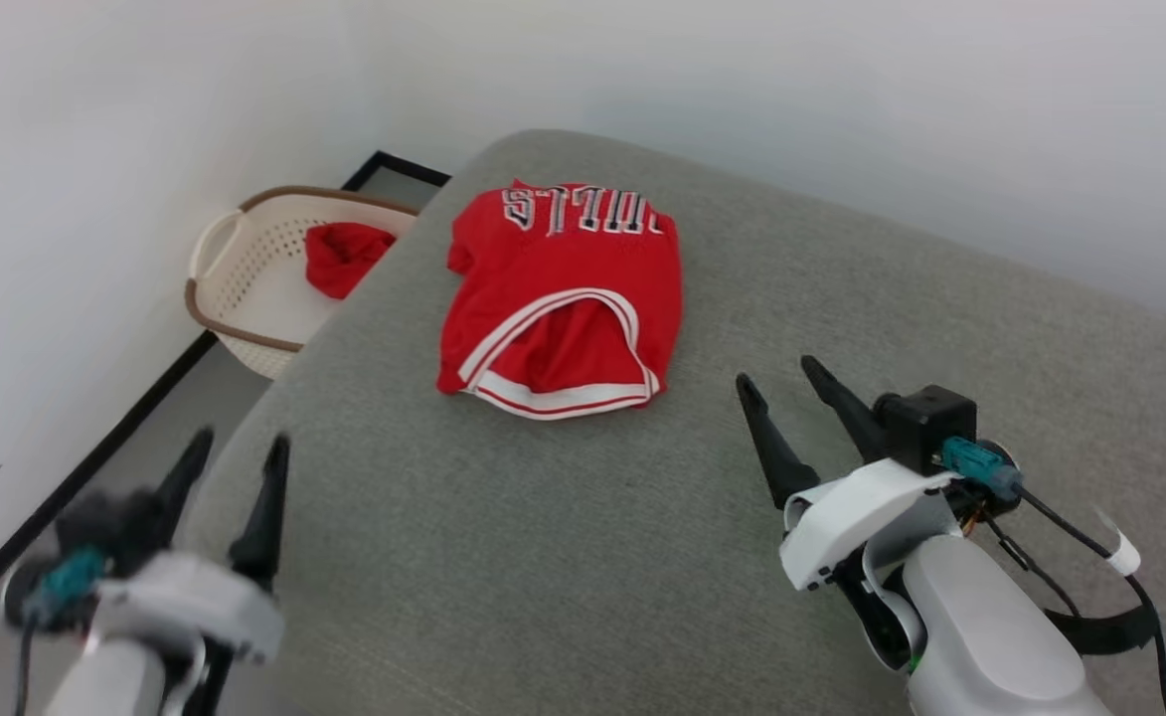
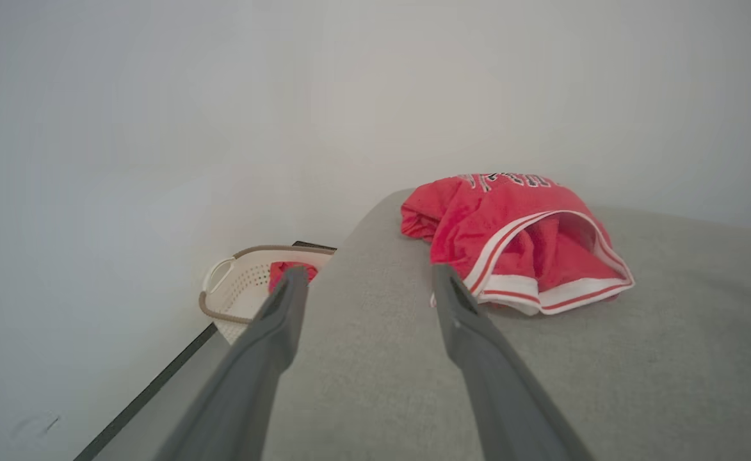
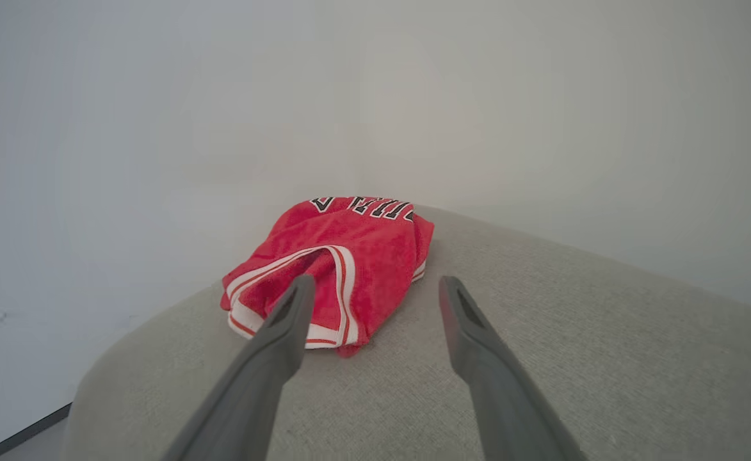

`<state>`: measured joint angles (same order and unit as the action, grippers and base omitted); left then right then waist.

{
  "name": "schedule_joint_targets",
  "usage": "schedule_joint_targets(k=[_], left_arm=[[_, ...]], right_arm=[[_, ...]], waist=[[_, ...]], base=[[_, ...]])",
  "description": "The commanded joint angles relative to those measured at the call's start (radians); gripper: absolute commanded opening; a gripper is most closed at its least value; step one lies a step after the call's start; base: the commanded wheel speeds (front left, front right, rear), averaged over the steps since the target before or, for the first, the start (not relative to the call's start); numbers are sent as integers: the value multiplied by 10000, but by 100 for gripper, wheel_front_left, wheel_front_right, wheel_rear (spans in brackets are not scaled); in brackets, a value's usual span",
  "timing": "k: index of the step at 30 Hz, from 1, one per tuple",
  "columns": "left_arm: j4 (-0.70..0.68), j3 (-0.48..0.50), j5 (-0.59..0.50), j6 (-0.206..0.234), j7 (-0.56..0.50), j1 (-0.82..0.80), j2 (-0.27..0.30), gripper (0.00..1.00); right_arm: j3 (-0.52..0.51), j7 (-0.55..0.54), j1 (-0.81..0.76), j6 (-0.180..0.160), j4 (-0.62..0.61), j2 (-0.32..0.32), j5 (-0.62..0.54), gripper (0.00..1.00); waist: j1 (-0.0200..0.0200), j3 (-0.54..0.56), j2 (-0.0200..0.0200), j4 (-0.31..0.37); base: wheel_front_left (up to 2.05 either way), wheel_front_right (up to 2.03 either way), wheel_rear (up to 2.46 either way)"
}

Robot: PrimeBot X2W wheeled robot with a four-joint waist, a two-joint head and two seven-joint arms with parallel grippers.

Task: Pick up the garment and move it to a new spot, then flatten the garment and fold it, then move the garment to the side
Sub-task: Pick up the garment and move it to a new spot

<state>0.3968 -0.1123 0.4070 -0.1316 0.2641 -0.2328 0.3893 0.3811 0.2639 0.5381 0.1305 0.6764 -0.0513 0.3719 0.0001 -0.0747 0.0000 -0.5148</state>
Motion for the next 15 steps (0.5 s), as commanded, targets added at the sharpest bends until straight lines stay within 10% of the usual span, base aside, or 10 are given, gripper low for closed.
schedule_joint_targets(k=[1, 15], left_arm=[[88, -269, 305, 18, -1, -394, 230, 100], [1981, -3661, 4255, 18, -176, -5421, 2984, 100]], right_arm=[[-38, 8, -29, 4, -177, 32, -209, 100], [52, 8, 248, 4, -1846, 3, -1001, 100]], waist=[[-1, -381, 0, 453], [-1, -2818, 0, 3765]], base=[[0, 0, 0], [0, 0, 0]])
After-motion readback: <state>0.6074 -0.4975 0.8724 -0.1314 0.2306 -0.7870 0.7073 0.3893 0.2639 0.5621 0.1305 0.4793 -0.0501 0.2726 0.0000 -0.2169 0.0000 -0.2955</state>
